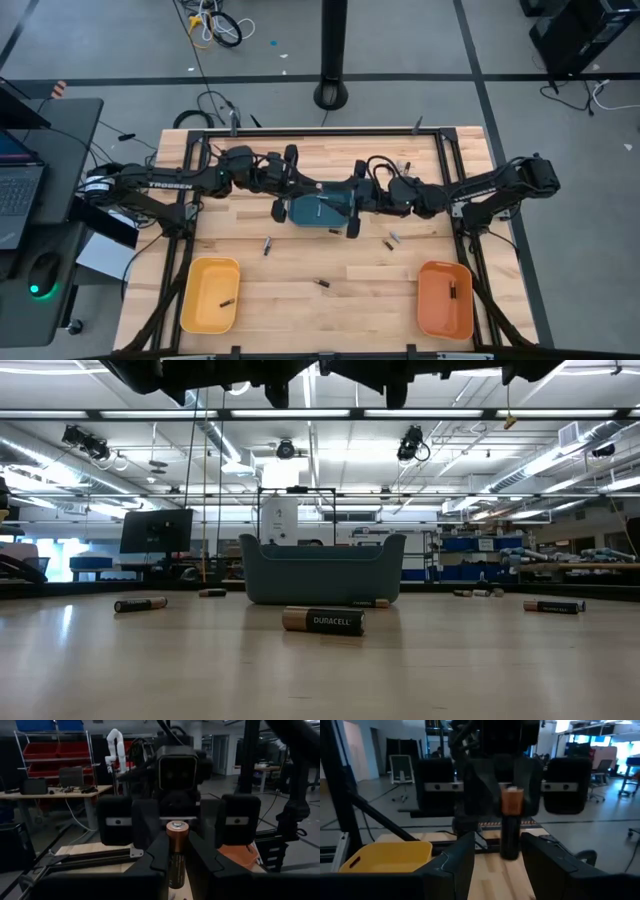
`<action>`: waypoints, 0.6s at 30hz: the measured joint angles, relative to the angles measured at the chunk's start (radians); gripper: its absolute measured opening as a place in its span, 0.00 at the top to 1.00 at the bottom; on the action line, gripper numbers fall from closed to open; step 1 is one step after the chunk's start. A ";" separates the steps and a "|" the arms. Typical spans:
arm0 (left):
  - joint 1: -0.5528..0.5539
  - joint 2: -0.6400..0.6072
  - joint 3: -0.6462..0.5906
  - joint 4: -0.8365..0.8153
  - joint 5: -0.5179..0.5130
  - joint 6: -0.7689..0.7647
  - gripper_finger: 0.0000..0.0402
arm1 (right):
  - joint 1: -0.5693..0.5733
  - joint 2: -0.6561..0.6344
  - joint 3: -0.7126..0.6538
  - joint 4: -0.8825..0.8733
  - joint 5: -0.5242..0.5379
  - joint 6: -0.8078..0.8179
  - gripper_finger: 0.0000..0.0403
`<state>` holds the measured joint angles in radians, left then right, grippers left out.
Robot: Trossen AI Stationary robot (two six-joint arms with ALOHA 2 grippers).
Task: Sort batteries
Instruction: Put the large black battery into the orange bin
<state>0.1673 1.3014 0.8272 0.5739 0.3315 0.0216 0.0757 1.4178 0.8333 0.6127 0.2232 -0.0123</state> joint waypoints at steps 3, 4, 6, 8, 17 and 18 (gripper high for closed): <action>0.000 -0.001 0.000 0.005 -0.006 0.001 0.89 | 0.005 0.000 0.000 -0.005 -0.012 0.012 0.57; 0.000 -0.001 0.000 0.003 -0.006 0.001 0.89 | 0.007 0.000 0.000 -0.003 -0.012 0.011 0.57; -0.005 -0.001 0.000 0.004 -0.005 0.000 0.89 | 0.008 0.000 0.000 0.000 -0.013 0.011 0.57; -0.008 -0.001 0.000 0.010 -0.006 0.001 0.89 | 0.008 0.000 0.000 -0.001 -0.014 0.011 0.57; -0.029 0.036 0.000 0.061 -0.008 0.001 0.89 | -0.011 0.004 0.000 0.005 -0.057 0.018 0.62; -0.032 0.046 0.000 0.071 -0.007 0.001 0.89 | -0.013 0.004 -0.001 0.003 -0.061 0.018 0.62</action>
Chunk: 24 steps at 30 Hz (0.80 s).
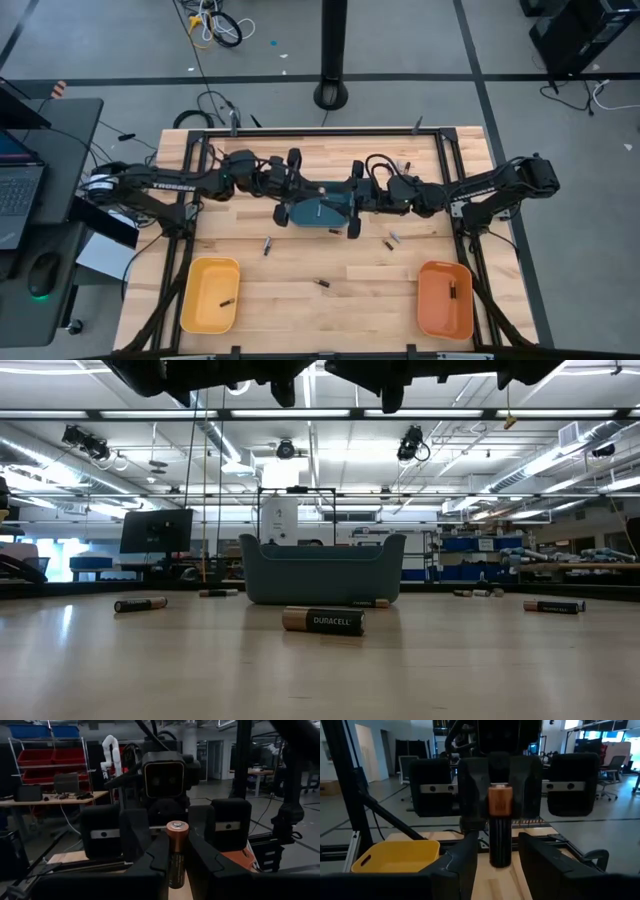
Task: Sort batteries
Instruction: Put the large black battery into the orange bin
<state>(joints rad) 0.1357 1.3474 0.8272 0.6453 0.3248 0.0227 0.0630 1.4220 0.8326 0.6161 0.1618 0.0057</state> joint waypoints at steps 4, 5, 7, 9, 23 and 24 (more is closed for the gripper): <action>-0.001 0.026 0.000 0.016 0.008 0.000 0.89 | -0.001 0.000 0.000 -0.006 -0.002 0.000 0.63; -0.001 0.026 0.000 0.018 0.009 0.000 0.89 | -0.001 0.000 0.000 -0.007 -0.002 -0.002 0.63; -0.001 0.026 0.000 0.026 0.010 0.000 0.89 | -0.001 0.000 0.000 -0.017 -0.002 -0.007 0.67; -0.001 0.026 0.000 0.043 0.018 -0.001 0.89 | -0.001 0.000 0.000 -0.040 -0.002 -0.007 0.73; -0.001 0.026 0.001 0.039 0.031 -0.005 0.89 | -0.001 0.000 -0.001 -0.056 -0.003 -0.036 0.85; -0.001 0.026 0.001 0.036 0.031 -0.005 0.89 | -0.001 0.000 -0.001 -0.056 -0.003 -0.036 0.85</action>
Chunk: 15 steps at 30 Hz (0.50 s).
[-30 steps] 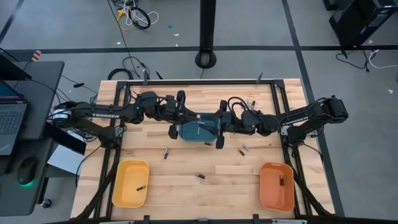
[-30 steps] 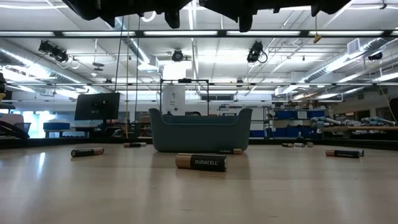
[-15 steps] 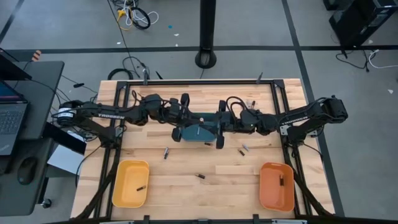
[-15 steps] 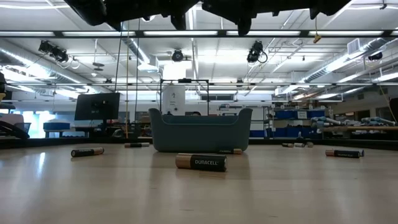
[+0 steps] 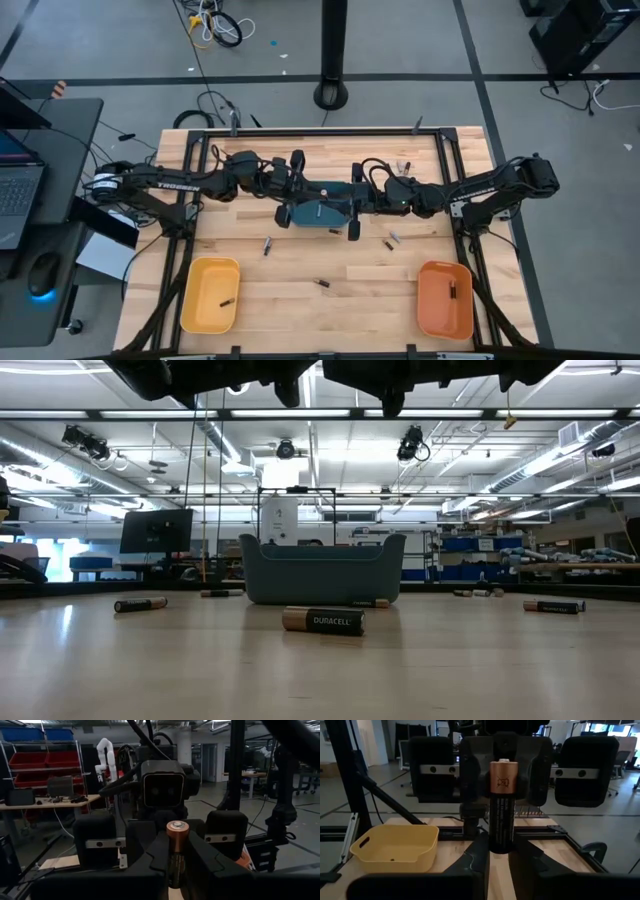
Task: Sort batteries
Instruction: Put the large black battery into the orange bin
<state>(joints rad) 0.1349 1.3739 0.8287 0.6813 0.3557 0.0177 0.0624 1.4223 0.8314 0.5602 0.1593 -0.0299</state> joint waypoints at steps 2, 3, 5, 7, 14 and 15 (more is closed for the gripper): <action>0.000 0.000 0.000 -0.003 0.000 0.000 0.88 | 0.000 0.000 0.000 0.000 0.000 0.000 0.85; 0.000 0.000 0.000 -0.003 0.000 -0.001 0.87 | 0.000 0.000 0.000 0.000 0.000 0.000 0.85; 0.000 0.000 0.000 -0.003 0.000 -0.002 0.85 | 0.000 0.000 0.000 -0.001 0.000 0.000 0.85; 0.000 0.000 0.000 -0.003 -0.004 -0.002 0.82 | 0.000 -0.005 0.000 -0.010 0.000 0.000 0.85; 0.001 -0.004 0.000 -0.005 -0.020 0.002 0.71 | 0.005 -0.087 0.000 -0.107 0.030 0.000 0.85; 0.001 -0.006 0.000 -0.006 -0.021 0.005 0.70 | 0.009 -0.105 0.000 -0.139 0.040 0.000 0.85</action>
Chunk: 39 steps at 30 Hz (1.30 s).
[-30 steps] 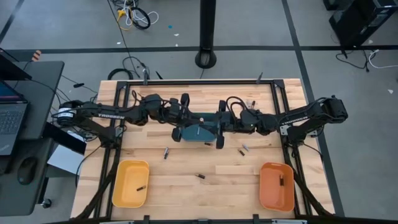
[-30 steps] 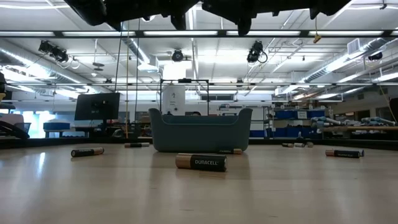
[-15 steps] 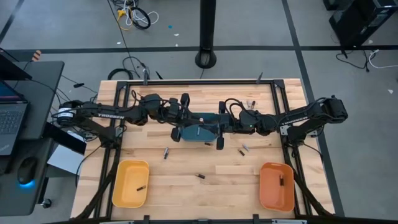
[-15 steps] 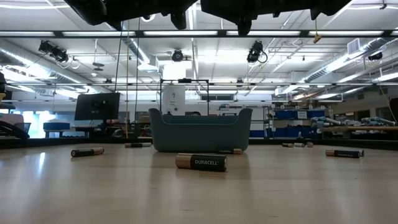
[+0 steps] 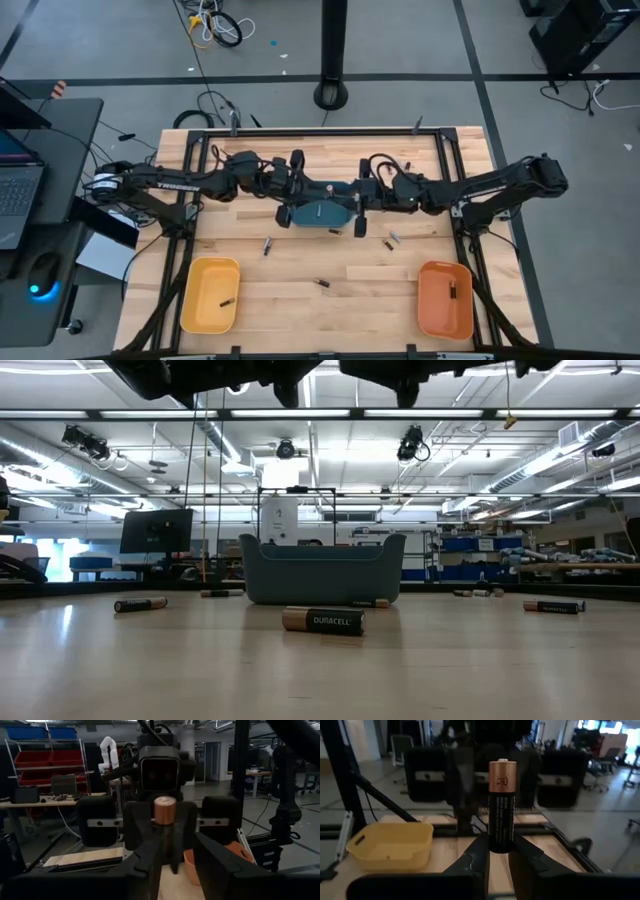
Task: Sort batteries
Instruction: Put the large black battery into the orange bin
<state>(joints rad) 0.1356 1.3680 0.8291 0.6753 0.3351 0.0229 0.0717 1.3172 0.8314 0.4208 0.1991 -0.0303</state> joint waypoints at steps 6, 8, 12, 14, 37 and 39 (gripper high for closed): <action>0.000 -0.049 0.000 -0.100 -0.005 0.069 0.69 | 0.043 -0.145 0.000 -0.272 0.072 0.043 0.85; 0.000 -0.091 -0.001 -0.222 -0.012 0.109 0.69 | 0.066 -0.188 0.000 -0.399 0.096 0.097 0.85; -0.023 -0.186 -0.001 -0.470 -0.074 0.186 0.69 | 0.141 -0.239 0.001 -0.676 0.161 0.254 0.85; -0.047 -0.225 -0.001 -0.580 -0.105 0.213 0.70 | 0.182 -0.239 0.000 -0.815 0.176 0.346 0.85; -0.451 -0.321 -0.001 -1.230 -0.263 -0.155 0.98 | 0.650 -0.157 0.000 -1.320 -0.115 1.188 0.85; -0.488 -0.321 -0.001 -1.265 -0.258 -0.222 0.98 | 0.684 -0.157 -0.007 -1.343 -0.122 1.243 0.85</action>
<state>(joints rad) -0.3523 1.0470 0.8280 -0.5895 0.0768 -0.1989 0.7559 1.1598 0.8249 -0.9218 0.0768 1.2130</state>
